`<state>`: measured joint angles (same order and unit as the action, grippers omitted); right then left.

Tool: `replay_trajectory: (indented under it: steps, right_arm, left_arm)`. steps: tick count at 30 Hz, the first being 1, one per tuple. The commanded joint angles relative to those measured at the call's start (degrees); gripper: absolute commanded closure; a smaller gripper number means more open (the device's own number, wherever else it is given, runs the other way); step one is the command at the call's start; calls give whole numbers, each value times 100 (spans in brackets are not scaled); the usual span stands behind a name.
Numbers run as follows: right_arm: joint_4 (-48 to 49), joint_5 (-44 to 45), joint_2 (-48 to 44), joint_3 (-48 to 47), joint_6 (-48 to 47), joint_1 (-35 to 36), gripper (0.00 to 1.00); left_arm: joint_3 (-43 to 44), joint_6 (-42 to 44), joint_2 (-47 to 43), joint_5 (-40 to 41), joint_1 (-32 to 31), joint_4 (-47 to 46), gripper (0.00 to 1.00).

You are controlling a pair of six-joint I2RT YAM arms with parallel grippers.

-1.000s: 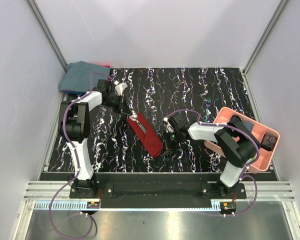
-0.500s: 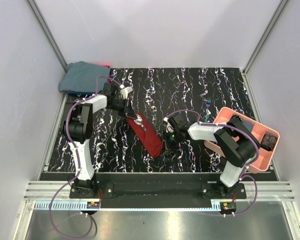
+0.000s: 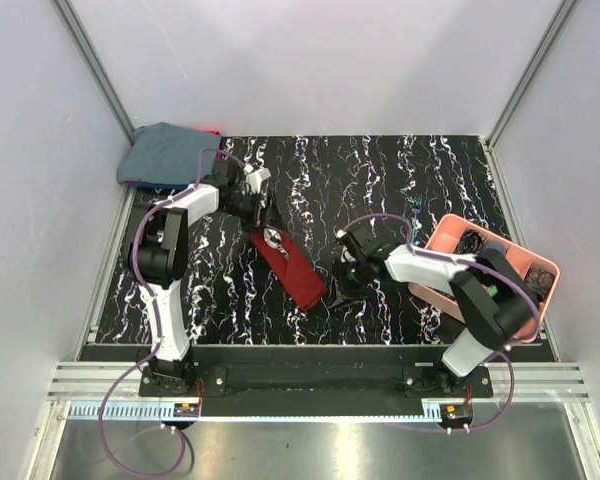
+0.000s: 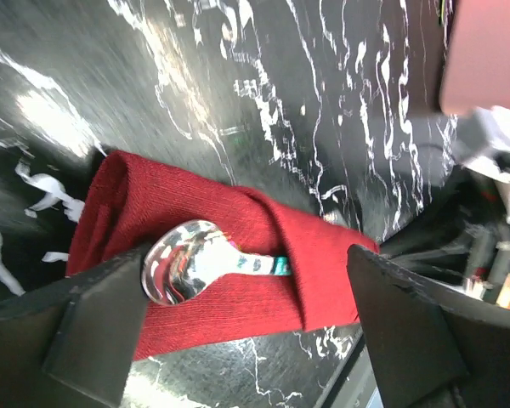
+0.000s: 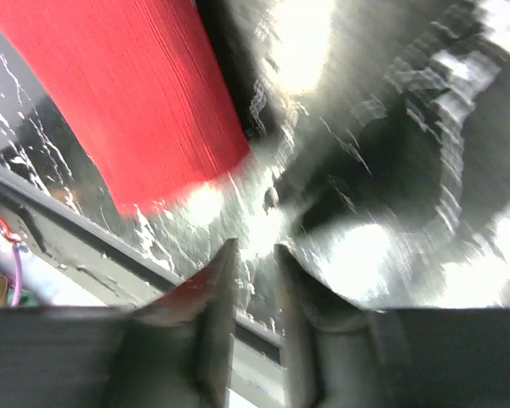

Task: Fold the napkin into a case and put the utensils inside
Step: Insert the spoon into the folded napkin, then pick up the spoon from the corner of the board.

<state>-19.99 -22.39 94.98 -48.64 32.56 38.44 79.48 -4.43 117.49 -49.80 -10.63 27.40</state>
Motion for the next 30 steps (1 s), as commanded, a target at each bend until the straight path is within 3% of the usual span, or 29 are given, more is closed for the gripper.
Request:
replay_trajectory:
  steps: [1,4,5,8,11,15,20,24,28,30]
  right_arm:
    - [-1146,1087,-1084,-294,-162,-143,50]
    - [-1630,1509,-1472,-558,-214,-432,33]
    - [-1744,1832,-1517,-619,-258,-755,23]
    - [-1754,2447,-1308,-1223,-556,-1528,8]
    - [-1710,2564,-439,-2267,-943,-2363,3]
    - [-1797,2574,1307,-3851,-1312,-3059,10]
    - [-2438,2784,2401,-5442,-1620,-3439,15]
    - [-2518,2828,2762,-5595,-2024,-3615,25]
    - [-2493,2415,2851,-5419,-2148,-3808,41]
    - [-2440,2319,2894,-5367,-2235,-3808,41]
  left_arm:
    - [515,-190,-639,653,26,205,1]
    - [682,-357,-1113,1503,26,292,1]
    - [709,-427,-1419,1804,26,310,1]
    - [665,-595,-2017,2667,-158,205,1]
    - [639,-735,-2510,3177,-386,187,1]
    - [393,-806,-2951,2890,-860,-49,1]
    - [191,-1008,-3039,2783,-905,-243,1]
    - [103,-937,-3100,2722,-914,-199,4]
    - [-187,-1218,-3241,2249,-923,-568,9]
    - [-275,-1289,-3241,2185,-932,-630,10]
